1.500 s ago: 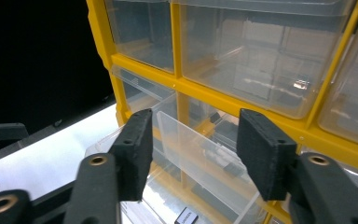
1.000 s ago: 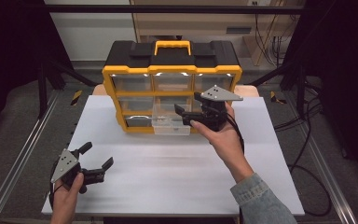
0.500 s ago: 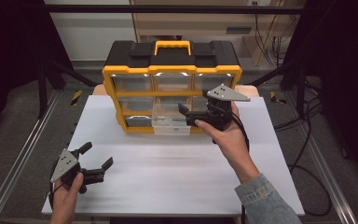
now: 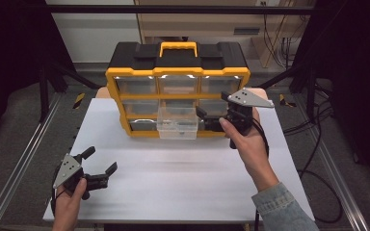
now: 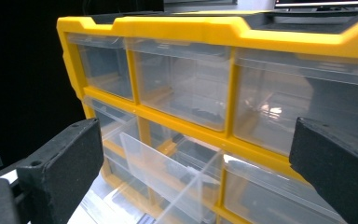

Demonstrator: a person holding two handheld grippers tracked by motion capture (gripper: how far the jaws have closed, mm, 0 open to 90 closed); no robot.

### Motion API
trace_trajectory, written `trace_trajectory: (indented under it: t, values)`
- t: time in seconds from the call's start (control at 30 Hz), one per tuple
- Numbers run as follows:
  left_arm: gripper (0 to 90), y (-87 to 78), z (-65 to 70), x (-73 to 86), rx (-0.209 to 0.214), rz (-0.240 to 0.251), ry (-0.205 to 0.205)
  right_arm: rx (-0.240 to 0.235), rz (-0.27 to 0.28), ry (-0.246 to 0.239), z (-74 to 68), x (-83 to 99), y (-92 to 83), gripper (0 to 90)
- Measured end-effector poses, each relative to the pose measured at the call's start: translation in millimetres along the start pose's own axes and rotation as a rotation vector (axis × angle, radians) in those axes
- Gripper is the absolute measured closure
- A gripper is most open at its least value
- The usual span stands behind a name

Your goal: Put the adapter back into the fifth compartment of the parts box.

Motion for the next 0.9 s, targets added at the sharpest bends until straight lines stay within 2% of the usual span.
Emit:
trace_trajectory:
  t: [0.67,0.9]
  values:
    - [0.6,0.0,-1.2,0.4,-0.004,-0.001,0.0,0.043,0.021,0.007,24.3,3.8,-26.1,3.4]
    - [0.6,0.4,0.3,0.5,-0.002,-0.003,0.004,0.058,0.019,-0.005,30.8,8.3,-37.2,3.4]
Point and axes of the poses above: each handheld gripper's, and its own axes: y roughly forward along the jaws, x roughly out of its underside, z roughly to its right, the point moved 9 cm from there along y, roughly forward along the jaws, and after that the axes turned 8 degrees about -y, right-handed, at the moved point
